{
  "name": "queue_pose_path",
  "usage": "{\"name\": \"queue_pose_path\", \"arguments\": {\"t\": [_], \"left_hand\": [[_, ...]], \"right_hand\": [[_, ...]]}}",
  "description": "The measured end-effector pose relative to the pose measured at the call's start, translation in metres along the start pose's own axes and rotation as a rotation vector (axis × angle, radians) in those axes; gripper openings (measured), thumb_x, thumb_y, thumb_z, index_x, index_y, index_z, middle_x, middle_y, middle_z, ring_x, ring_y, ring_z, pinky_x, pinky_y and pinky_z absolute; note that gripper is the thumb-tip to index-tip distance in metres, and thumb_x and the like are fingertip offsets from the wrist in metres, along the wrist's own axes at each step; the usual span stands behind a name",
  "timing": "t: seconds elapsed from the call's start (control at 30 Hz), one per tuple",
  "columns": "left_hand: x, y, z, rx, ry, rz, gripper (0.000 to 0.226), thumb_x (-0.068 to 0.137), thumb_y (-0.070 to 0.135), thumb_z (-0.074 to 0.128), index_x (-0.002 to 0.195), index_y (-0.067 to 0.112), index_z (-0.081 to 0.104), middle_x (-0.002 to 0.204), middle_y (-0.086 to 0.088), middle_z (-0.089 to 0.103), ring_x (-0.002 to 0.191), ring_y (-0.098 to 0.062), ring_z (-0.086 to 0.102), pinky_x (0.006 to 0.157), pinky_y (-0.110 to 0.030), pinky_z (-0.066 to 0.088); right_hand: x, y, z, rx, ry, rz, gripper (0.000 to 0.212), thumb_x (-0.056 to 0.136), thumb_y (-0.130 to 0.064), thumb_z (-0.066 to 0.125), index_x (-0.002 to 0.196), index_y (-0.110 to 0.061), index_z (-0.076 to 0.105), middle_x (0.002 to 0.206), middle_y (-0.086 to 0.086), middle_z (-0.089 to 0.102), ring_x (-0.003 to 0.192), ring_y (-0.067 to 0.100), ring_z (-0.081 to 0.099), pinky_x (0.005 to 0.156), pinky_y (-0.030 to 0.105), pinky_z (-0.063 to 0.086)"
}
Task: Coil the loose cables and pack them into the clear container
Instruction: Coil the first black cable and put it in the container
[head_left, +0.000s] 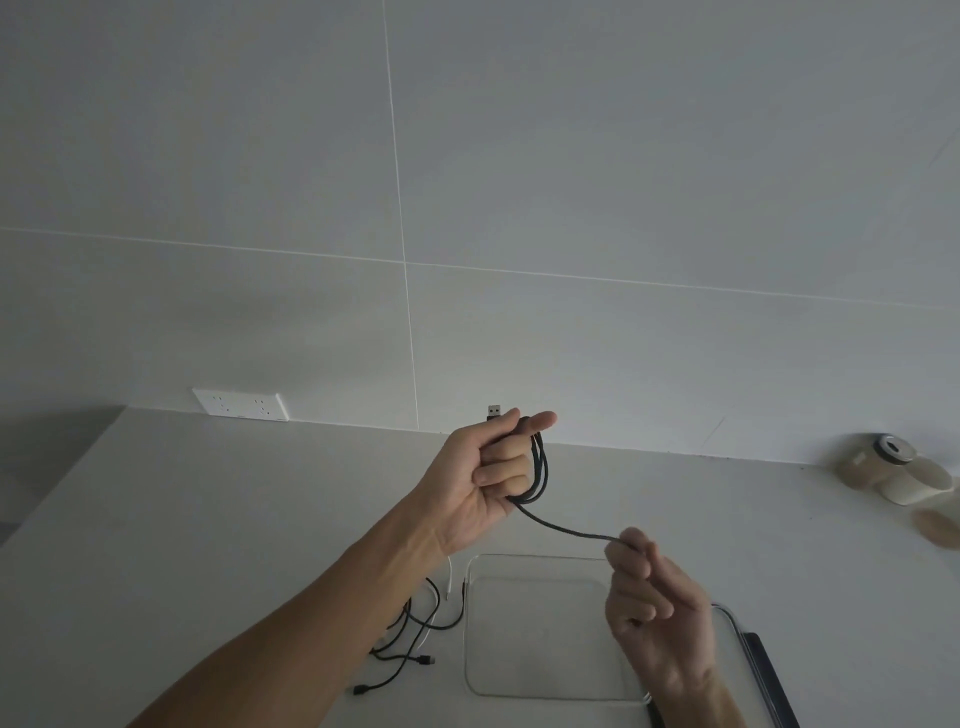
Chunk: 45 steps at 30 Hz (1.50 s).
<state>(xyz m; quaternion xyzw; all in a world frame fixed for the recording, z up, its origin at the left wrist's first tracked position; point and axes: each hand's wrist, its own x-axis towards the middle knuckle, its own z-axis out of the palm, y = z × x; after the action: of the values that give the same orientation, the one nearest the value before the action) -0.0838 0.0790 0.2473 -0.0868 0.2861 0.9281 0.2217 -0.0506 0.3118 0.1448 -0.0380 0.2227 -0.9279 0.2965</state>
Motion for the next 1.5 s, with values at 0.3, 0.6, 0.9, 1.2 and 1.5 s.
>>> {"name": "queue_pose_path", "arguments": {"t": [0.3, 0.6, 0.9, 1.2, 1.5], "left_hand": [[0.006, -0.002, -0.003, -0.030, 0.015, -0.003, 0.030, 0.102, 0.022, 0.048, 0.097, 0.003, 0.071, 0.058, 0.009, 0.014, 0.042, -0.007, 0.012, 0.043, -0.022, 0.012], [0.011, -0.023, 0.012, 0.148, -0.104, -0.121, 0.029, 0.102, 0.022, 0.044, 0.084, 0.007, 0.062, 0.052, 0.008, 0.015, 0.038, -0.007, 0.013, 0.039, -0.021, 0.012], [0.006, -0.027, 0.019, 0.328, 0.091, -0.105, 0.028, 0.103, 0.023, 0.051, 0.080, 0.008, 0.059, 0.048, 0.006, 0.025, 0.045, -0.012, 0.031, 0.053, -0.024, 0.035], [0.002, -0.035, 0.021, 0.510, 0.241, 0.083, 0.032, 0.105, 0.031, 0.052, 0.087, 0.006, 0.061, 0.057, 0.004, 0.035, 0.049, -0.012, 0.041, 0.058, -0.026, 0.047], [0.005, -0.047, 0.033, 0.718, 0.314, 0.102, 0.028, 0.105, 0.033, 0.052, 0.095, 0.008, 0.060, 0.053, 0.009, 0.029, 0.043, -0.007, 0.030, 0.048, -0.022, 0.038]], "right_hand": [[0.004, -0.033, 0.027, 0.131, 0.081, -0.065, 0.040, 0.109, -0.013, 0.029, 0.134, 0.004, 0.056, 0.110, 0.012, 0.062, 0.088, 0.015, 0.067, 0.096, 0.028, 0.053], [0.038, -0.023, 0.063, -0.252, 0.295, 0.084, 0.030, 0.103, -0.033, 0.049, 0.080, -0.014, 0.053, 0.104, 0.019, 0.071, 0.103, 0.034, 0.070, 0.109, 0.054, 0.046], [0.036, -0.022, 0.076, -0.166, 0.302, 0.078, 0.031, 0.106, -0.029, 0.044, 0.078, -0.014, 0.048, 0.071, 0.003, 0.044, 0.060, 0.020, 0.047, 0.086, 0.040, 0.040], [0.046, -0.021, 0.088, -0.337, 0.488, -0.013, 0.026, 0.109, -0.028, 0.040, 0.089, -0.014, 0.048, 0.062, 0.002, 0.041, 0.051, 0.018, 0.035, 0.068, 0.039, 0.046], [0.049, -0.011, 0.077, -0.357, 0.576, 0.049, 0.034, 0.108, -0.023, 0.045, 0.110, -0.001, 0.072, 0.061, 0.002, 0.050, 0.047, 0.014, 0.047, 0.067, 0.038, 0.050]]}}
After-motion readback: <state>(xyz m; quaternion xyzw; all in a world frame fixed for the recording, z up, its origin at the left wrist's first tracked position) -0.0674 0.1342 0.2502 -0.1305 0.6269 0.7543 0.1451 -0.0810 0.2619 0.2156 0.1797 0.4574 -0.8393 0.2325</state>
